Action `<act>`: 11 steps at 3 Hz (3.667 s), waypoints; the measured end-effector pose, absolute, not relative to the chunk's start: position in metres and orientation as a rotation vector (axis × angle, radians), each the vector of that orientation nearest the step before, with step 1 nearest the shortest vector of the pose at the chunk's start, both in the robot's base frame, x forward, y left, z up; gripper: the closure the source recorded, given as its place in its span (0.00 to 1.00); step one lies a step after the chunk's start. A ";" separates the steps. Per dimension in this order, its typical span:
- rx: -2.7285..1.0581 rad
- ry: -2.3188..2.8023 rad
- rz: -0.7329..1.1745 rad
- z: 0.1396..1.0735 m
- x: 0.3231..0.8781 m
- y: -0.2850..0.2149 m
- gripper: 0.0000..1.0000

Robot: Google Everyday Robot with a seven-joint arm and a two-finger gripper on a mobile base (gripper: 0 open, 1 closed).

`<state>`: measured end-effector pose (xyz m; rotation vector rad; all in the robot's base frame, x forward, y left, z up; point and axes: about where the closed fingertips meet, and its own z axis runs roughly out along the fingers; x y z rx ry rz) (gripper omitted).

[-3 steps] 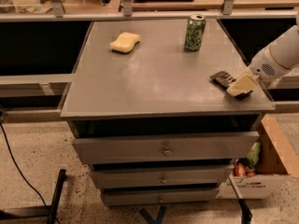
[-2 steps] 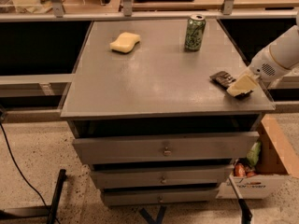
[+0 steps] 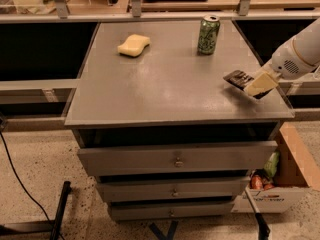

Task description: Move rxbar chocolate near green can

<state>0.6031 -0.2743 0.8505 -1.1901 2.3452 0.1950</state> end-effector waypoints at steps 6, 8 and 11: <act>-1.187 2.235 0.181 0.882 0.669 -0.265 1.00; -1.183 2.235 0.209 0.850 0.736 -0.267 1.00; -1.172 2.234 0.211 0.856 0.736 -0.265 0.59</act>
Offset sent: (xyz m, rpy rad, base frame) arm 0.0166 0.0057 0.0315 -0.0021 -0.0594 0.0229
